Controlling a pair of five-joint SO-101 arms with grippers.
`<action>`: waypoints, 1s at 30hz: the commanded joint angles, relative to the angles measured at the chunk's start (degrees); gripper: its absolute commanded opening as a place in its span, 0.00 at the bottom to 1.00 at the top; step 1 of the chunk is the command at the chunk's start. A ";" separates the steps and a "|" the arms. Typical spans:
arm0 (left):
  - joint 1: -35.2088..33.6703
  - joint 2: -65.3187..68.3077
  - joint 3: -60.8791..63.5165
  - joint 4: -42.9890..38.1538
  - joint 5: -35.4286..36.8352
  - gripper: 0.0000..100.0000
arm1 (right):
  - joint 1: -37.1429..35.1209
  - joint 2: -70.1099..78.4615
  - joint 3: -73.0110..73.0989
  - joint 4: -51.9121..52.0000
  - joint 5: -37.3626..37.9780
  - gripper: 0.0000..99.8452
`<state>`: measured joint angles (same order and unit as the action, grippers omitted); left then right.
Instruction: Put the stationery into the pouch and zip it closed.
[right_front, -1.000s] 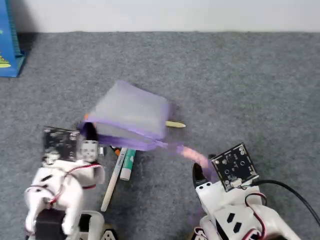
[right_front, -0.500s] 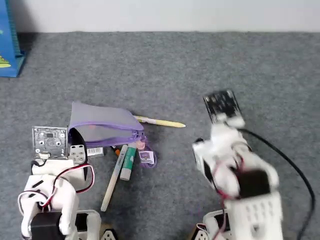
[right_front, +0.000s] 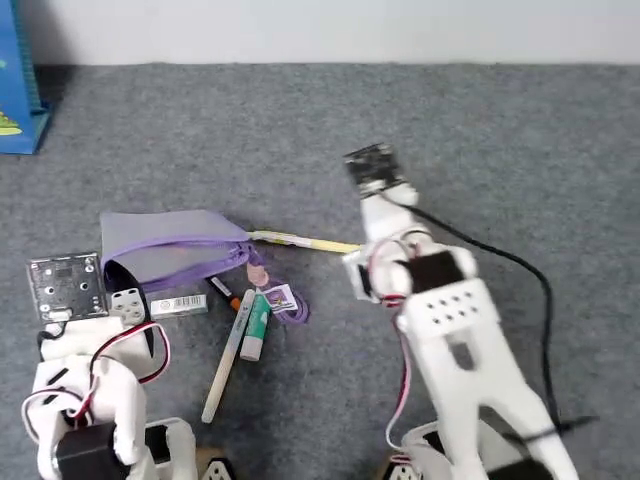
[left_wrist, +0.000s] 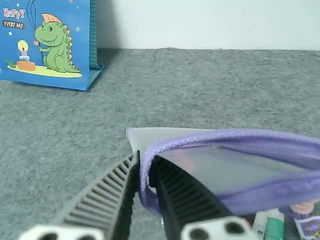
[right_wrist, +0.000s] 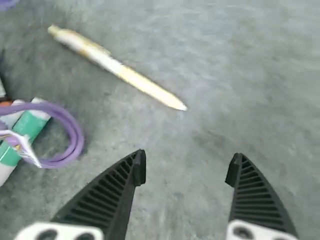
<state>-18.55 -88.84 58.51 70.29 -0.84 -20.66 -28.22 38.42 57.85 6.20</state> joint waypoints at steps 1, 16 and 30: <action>-0.26 -0.35 -0.40 -1.14 0.44 0.02 | -2.77 4.53 -0.97 -6.20 3.08 0.27; -0.26 -0.44 -0.13 -0.70 0.44 0.02 | -7.96 33.54 -18.64 -15.69 8.35 0.27; -0.44 -0.62 1.01 -0.88 0.44 0.02 | -8.66 50.86 -34.11 -15.60 8.35 0.27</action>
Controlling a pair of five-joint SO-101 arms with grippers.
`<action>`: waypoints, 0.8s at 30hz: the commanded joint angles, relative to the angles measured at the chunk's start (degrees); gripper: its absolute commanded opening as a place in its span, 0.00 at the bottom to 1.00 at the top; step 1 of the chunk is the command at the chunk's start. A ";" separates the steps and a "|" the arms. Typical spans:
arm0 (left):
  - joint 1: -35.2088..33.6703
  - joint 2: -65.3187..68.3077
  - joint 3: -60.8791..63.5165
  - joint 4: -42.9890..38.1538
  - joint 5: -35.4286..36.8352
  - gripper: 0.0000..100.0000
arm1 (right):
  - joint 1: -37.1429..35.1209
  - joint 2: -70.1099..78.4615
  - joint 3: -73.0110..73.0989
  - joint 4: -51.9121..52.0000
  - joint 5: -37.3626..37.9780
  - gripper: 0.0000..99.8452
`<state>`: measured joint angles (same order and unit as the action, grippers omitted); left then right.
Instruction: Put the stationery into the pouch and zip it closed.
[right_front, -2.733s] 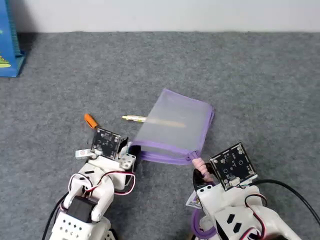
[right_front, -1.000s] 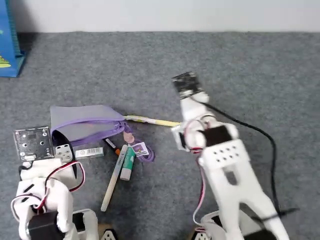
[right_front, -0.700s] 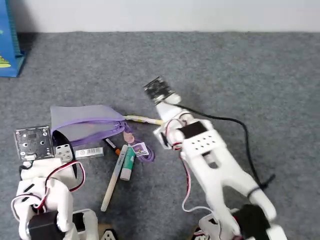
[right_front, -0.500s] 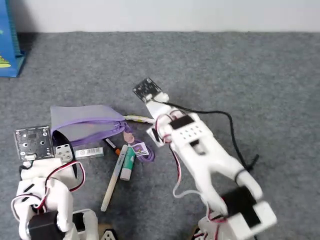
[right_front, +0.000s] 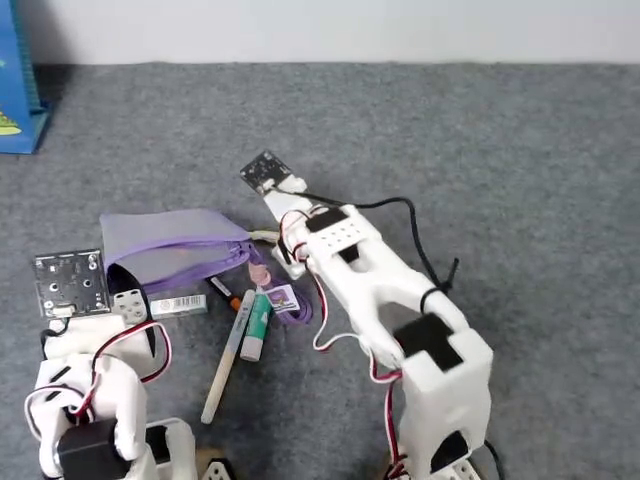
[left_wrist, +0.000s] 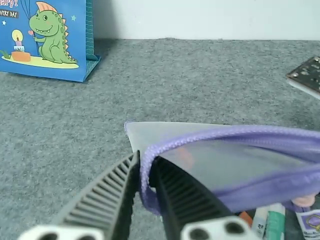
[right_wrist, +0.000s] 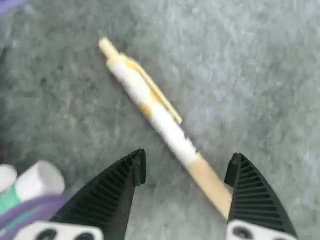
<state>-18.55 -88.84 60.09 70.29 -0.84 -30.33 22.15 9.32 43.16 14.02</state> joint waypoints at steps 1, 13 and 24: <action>-0.44 -0.62 -0.57 -0.88 0.44 0.02 | 1.19 1.54 -5.71 -0.92 0.53 0.27; -0.44 -0.62 -0.57 -0.79 0.44 0.02 | 5.23 6.29 -11.87 8.57 0.62 0.04; -0.44 -0.62 -0.57 -0.88 0.44 0.02 | 13.23 0.92 -13.01 25.63 5.01 0.01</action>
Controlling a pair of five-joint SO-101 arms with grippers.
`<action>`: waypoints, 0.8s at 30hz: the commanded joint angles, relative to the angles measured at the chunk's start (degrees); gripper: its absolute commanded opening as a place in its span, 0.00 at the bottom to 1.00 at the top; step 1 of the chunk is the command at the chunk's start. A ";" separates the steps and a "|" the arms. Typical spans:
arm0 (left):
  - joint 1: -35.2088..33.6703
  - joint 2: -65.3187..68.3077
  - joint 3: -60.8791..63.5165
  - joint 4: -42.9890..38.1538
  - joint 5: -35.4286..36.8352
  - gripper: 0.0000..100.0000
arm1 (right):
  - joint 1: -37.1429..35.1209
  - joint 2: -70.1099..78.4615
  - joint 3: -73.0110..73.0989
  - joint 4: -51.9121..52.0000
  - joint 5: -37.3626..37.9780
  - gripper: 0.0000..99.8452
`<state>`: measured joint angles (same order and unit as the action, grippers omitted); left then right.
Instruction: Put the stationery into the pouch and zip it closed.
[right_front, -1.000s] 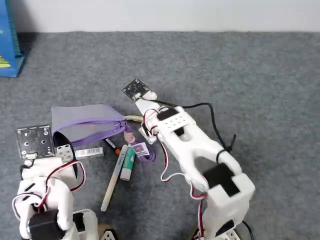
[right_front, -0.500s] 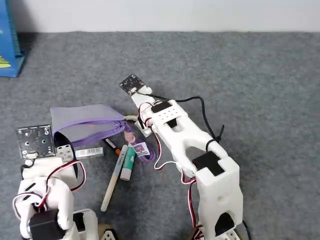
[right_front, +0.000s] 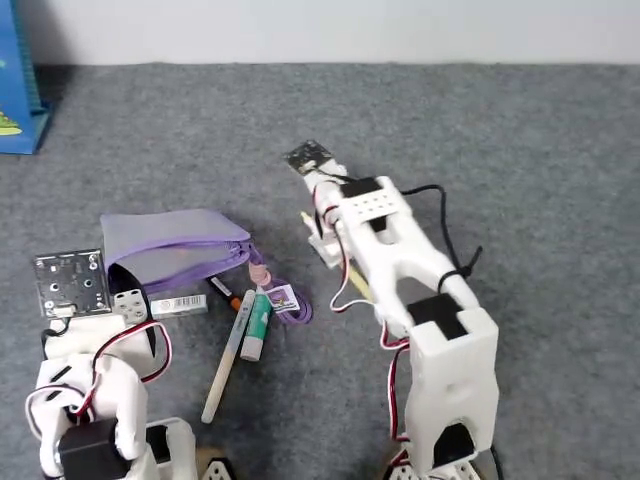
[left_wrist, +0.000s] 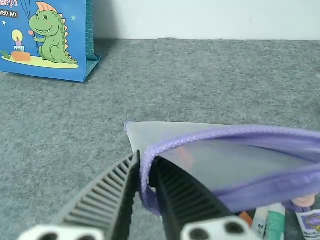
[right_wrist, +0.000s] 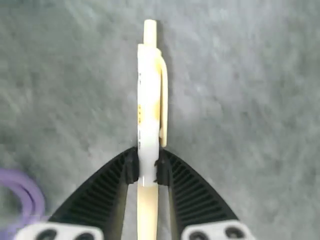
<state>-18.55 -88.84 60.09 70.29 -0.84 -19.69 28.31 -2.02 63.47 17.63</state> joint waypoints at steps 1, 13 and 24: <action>-0.44 -0.62 -0.57 -0.97 0.44 0.02 | 2.68 -6.73 -1.67 7.43 1.41 0.01; 1.41 -0.09 -1.80 -1.85 0.79 0.06 | 2.24 -34.68 9.76 20.53 1.23 0.01; 3.96 16.97 -13.49 1.32 0.44 0.03 | -5.58 -63.43 16.79 20.09 -12.48 0.01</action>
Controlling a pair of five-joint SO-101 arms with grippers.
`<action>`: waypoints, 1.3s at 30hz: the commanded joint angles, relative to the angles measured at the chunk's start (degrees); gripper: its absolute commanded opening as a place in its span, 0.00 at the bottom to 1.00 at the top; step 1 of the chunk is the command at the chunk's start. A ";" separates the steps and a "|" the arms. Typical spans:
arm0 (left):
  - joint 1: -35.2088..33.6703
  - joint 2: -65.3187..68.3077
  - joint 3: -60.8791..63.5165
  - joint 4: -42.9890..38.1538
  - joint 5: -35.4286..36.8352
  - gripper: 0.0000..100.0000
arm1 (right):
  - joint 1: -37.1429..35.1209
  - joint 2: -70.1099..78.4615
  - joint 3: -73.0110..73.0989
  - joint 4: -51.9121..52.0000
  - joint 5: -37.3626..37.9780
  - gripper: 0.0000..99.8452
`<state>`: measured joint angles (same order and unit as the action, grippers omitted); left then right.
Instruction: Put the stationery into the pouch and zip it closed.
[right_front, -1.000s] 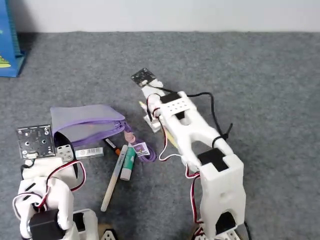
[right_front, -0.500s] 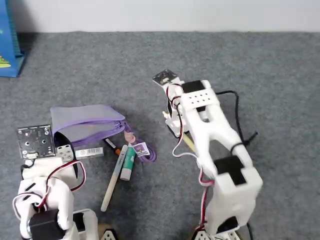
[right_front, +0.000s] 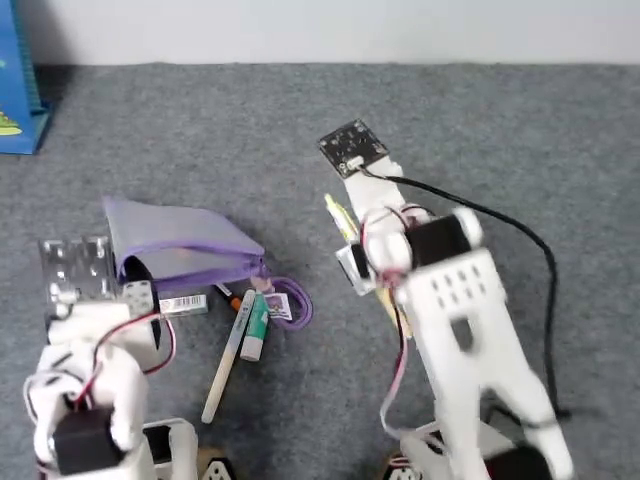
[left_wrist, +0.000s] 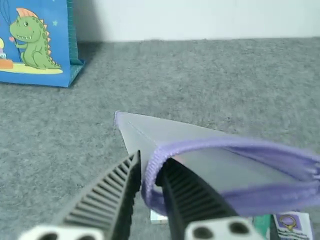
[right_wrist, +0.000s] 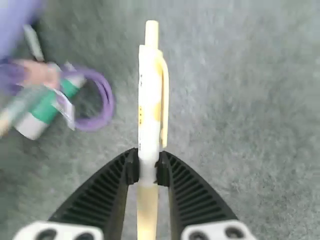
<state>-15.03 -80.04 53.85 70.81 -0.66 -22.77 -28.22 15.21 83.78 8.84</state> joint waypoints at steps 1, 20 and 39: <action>0.44 10.81 -9.27 1.23 0.26 0.03 | -3.74 -8.22 -0.62 -0.31 -5.27 0.01; 0.44 39.56 -27.47 3.16 0.62 0.01 | -18.59 -14.64 15.30 -53.58 -19.08 0.01; 0.44 40.62 -28.97 3.69 1.14 0.01 | -21.05 -4.53 32.18 -109.14 -18.73 0.01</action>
<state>-14.95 -39.60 28.26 74.51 -0.66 -43.60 -36.13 48.00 -20.66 -9.54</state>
